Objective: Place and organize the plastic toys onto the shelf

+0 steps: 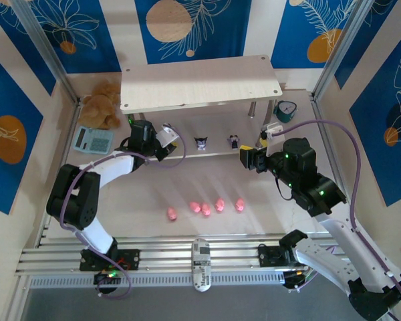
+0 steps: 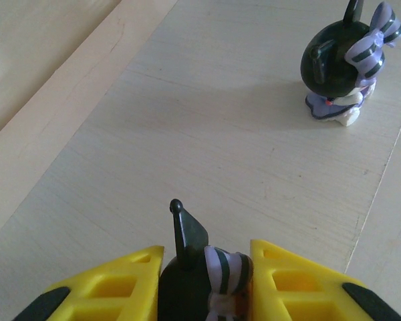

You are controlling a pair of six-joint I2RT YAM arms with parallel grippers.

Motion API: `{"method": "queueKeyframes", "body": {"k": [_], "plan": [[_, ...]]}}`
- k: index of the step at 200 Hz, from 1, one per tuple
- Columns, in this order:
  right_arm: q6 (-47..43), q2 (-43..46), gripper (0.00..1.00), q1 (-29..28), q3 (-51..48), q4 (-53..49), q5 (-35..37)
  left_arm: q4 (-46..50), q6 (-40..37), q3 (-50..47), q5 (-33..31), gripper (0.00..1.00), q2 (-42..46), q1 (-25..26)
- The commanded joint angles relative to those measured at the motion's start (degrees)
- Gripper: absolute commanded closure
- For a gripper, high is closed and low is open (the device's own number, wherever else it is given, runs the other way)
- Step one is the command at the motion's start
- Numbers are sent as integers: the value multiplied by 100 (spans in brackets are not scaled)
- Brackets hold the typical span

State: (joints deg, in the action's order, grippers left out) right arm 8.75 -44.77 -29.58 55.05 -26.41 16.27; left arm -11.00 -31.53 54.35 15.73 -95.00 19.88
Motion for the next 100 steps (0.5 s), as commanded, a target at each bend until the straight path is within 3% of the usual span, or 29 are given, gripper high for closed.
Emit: {"method": "queueKeyframes", "body": {"k": [1,100], "plan": [[107,122,29,21,-71,66,-88,-13,27,-134,-78,67,-59,-32],[144,199,29,34,-91,66,-133,-136,45,-196,-272,55,4,7]]}}
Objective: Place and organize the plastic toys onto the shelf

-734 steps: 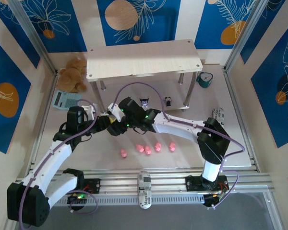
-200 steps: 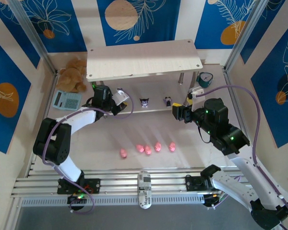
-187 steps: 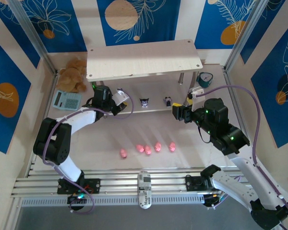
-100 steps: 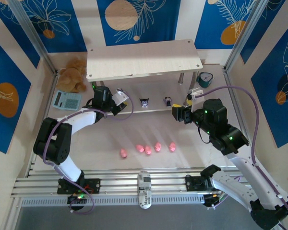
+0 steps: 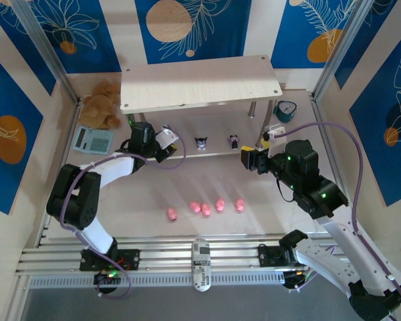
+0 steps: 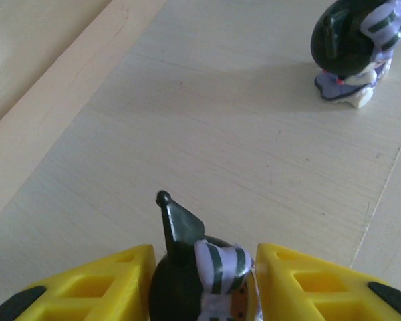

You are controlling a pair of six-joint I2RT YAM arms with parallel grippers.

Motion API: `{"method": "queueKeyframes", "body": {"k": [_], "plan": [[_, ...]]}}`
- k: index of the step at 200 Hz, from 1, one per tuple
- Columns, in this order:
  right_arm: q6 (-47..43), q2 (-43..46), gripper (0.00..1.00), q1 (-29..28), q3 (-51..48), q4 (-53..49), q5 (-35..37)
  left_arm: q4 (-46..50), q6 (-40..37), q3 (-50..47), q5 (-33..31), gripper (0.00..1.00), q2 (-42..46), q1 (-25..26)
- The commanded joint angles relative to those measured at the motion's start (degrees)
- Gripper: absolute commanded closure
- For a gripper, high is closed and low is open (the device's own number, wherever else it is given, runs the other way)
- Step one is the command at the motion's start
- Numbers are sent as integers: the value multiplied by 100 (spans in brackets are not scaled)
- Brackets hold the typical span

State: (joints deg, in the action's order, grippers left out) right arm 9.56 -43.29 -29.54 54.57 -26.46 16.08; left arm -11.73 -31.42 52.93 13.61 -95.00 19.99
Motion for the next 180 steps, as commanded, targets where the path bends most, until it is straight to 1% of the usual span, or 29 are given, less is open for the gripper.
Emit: {"method": "queueKeyframes", "body": {"k": [1,50,95,143,180], "plan": [[63,50,29,28,-43,71,-113,-65,32,-54,-60,55,1,-4],[46,50,29,27,-23,70,-106,-97,30,-66,-117,52,19,-4],[37,49,28,27,-18,63,-84,-257,31,-174,-285,45,80,-3],[20,46,28,31,1,69,-73,-321,21,-221,-402,42,102,-10],[2,53,28,45,24,63,-70,-444,18,-339,-415,36,211,-10]]}}
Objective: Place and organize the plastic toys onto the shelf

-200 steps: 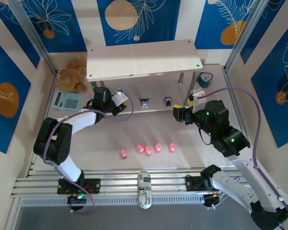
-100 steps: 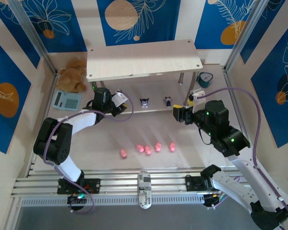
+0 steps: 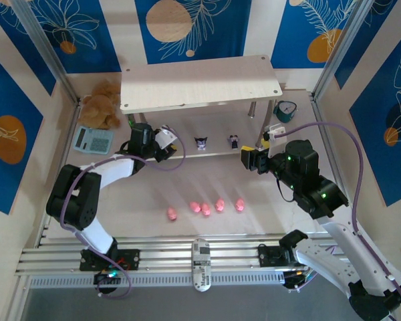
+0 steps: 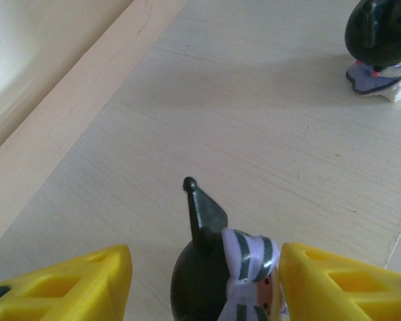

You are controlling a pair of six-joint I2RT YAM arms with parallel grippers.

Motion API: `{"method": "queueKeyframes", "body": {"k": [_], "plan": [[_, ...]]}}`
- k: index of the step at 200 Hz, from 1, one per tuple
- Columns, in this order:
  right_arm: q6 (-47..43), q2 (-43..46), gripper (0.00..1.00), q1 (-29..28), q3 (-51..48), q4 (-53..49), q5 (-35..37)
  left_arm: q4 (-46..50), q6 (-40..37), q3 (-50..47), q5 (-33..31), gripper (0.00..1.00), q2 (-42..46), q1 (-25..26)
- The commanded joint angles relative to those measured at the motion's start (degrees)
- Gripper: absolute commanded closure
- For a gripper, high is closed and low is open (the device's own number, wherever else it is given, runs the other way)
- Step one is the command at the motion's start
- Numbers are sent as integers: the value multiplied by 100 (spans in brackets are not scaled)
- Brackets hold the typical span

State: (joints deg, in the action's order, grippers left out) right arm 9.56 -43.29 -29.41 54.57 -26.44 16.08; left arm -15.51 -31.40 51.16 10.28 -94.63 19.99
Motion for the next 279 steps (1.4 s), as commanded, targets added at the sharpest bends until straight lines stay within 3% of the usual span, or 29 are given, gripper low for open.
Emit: {"method": "queueKeyframes", "body": {"k": [1,39,197,279], "plan": [[2,51,28,27,21,65,-70,-62,13,-160,-77,36,182,-11],[11,48,28,29,2,79,-94,60,47,-138,35,27,243,-11],[12,54,28,67,-24,77,-122,177,150,-9,21,28,182,-12],[36,52,28,93,-59,174,-240,760,1423,757,252,36,-185,9]]}}
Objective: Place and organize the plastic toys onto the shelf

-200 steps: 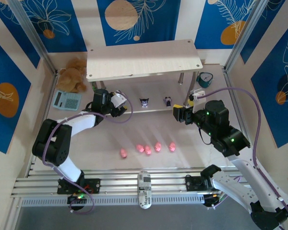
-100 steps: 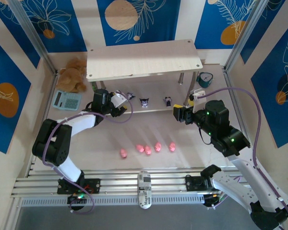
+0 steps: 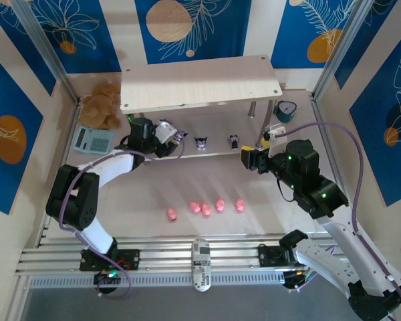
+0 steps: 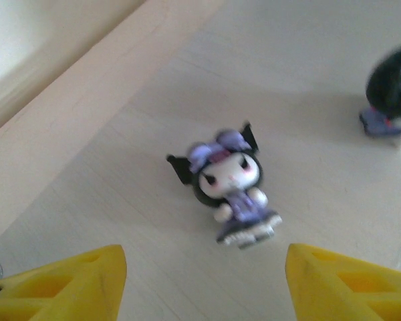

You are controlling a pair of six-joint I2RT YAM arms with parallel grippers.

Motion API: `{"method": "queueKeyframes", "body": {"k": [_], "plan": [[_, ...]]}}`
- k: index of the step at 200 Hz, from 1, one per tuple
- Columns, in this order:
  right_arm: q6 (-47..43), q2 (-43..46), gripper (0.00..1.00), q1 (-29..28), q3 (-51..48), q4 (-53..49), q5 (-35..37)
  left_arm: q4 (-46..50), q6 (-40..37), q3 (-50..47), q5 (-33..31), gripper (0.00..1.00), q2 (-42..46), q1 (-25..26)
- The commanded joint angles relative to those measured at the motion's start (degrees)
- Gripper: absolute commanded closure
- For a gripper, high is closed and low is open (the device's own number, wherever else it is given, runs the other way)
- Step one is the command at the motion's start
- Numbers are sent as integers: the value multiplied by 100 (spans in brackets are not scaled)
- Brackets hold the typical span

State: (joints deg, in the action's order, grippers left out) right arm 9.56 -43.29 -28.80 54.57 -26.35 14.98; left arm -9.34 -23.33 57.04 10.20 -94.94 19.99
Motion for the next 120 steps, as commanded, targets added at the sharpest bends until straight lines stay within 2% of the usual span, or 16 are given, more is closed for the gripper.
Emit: {"method": "queueKeyframes", "body": {"k": [1,68,120], "plan": [[37,50,28,28,-60,165,-133,130,627,164,262,36,-151,12],[-7,158,28,119,-130,156,-179,-131,853,149,36,35,-354,216],[-7,233,28,261,-190,122,-257,-67,925,507,26,34,-687,270]]}}
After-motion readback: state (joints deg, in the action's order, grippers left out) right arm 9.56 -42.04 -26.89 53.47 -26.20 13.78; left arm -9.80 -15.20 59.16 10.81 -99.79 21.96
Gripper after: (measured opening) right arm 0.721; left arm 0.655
